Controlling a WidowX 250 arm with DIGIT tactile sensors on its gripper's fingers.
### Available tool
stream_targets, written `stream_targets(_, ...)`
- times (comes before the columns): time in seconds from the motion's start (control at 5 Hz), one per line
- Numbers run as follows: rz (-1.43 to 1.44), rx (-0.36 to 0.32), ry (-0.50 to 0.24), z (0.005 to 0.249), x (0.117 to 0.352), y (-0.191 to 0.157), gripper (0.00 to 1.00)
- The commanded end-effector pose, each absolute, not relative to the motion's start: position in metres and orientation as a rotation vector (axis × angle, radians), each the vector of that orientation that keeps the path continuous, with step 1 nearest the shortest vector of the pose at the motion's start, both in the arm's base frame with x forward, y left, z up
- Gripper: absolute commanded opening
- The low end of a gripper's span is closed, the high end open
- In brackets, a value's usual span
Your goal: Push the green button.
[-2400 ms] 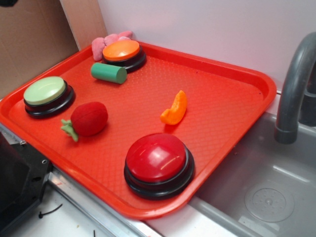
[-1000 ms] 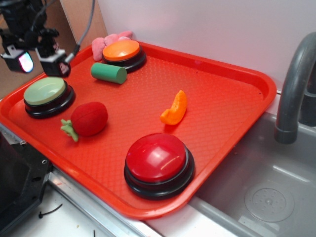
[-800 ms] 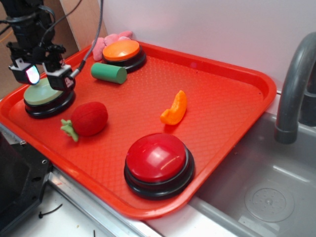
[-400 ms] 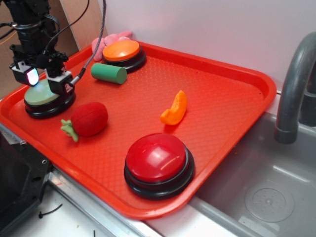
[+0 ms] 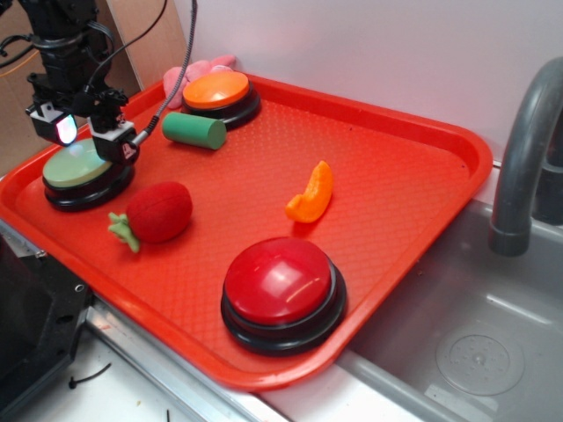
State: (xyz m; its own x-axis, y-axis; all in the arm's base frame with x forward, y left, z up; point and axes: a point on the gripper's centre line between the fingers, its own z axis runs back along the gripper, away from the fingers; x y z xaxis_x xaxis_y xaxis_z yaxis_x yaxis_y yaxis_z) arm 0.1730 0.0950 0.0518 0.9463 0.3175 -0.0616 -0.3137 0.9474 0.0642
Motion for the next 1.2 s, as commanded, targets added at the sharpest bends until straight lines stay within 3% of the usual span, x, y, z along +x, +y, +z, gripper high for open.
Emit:
stream_targets(0.0,0.293,0.024,0.054,0.102,0.182,0.093,1.0)
stream_targets(0.2,0.294,0.02,0.072,0.114,0.181,0.09,1.0)
stream_targets(0.6,0.33,0.026,0.005,0.151,0.166,0.088,1.0)
stream_targets(1.0,0.323,0.028,0.006,0.163,0.161,0.084,1.0)
